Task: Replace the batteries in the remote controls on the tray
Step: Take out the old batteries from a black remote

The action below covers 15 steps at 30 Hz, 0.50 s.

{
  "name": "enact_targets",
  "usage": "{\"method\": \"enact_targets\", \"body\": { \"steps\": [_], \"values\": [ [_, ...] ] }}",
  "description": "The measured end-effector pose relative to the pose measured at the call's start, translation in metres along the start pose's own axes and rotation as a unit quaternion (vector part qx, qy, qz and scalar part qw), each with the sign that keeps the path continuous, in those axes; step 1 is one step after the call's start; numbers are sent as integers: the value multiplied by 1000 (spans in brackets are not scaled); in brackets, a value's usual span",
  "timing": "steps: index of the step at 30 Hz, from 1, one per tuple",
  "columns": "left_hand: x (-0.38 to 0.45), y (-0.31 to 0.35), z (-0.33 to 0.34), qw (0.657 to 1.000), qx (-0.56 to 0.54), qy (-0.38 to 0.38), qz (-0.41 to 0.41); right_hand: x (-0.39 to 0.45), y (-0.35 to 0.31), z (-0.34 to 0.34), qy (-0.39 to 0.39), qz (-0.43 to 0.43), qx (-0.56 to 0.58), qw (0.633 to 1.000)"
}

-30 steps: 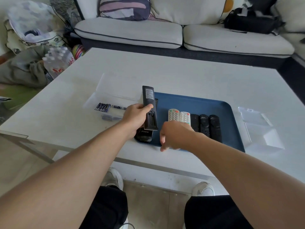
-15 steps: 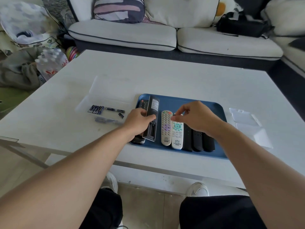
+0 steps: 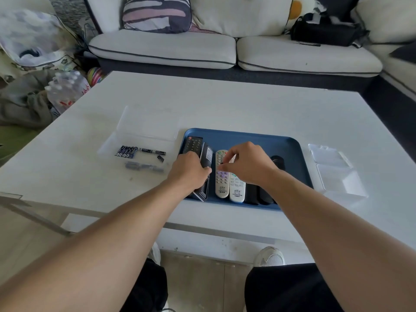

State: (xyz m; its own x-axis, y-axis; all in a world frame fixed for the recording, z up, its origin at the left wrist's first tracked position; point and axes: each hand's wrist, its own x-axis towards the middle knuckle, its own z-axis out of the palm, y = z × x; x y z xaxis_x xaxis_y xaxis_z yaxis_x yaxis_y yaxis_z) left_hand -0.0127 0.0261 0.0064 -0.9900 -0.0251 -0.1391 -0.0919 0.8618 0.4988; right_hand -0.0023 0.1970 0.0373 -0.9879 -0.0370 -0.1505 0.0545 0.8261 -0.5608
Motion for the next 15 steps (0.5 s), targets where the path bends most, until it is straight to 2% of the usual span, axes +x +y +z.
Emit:
{"method": "enact_targets", "body": {
  "steps": [5,15],
  "values": [
    [-3,4,-7,993,111,33,24,4,-9,5,-24,-16,-34,999],
    [0,-5,-12,995,98,24,1,8,-6,14,-13,-16,-126,992]
  ]
}}
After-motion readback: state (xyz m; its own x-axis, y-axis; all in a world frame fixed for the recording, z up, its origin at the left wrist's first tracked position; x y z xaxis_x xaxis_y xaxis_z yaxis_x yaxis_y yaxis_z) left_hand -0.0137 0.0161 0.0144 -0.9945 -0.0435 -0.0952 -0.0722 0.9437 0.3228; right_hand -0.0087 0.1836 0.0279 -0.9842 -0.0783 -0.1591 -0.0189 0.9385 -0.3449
